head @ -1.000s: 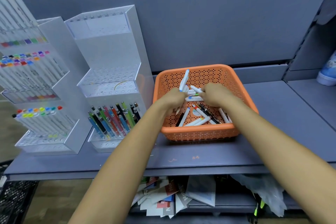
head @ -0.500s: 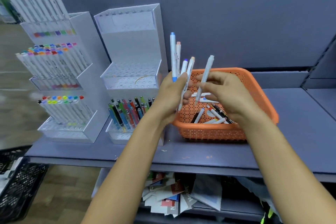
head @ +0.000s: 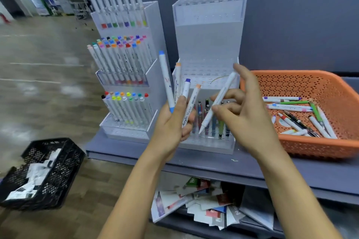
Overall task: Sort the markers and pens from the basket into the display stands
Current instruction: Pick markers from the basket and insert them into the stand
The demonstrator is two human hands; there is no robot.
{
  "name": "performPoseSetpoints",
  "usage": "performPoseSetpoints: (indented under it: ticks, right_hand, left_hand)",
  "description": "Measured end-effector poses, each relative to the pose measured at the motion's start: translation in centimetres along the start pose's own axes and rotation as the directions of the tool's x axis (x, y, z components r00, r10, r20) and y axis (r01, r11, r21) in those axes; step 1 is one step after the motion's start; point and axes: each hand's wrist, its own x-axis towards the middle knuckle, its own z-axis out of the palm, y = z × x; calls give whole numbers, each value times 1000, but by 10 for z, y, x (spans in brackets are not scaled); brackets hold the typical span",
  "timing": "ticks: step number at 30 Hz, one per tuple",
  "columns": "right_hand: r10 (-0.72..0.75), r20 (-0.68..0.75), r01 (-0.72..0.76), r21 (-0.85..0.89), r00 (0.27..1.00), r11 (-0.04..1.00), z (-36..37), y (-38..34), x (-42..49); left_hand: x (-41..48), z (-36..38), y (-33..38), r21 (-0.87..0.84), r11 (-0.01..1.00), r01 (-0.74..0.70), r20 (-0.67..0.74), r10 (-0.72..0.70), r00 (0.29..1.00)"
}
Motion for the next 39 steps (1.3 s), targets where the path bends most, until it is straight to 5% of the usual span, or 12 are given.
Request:
performPoseSetpoints:
  ticks: [17, 39]
  right_hand:
    - [-314, -123, 286, -202, 941, 937, 156, 21, 26]
    - [-508, 101, 497, -435, 856, 751, 281, 52, 66]
  left_hand:
    - [2, -174, -19, -35, 999, -32, -361, 17, 933]
    - [-9, -257, -41, 52, 992, 117, -426, -83, 901]
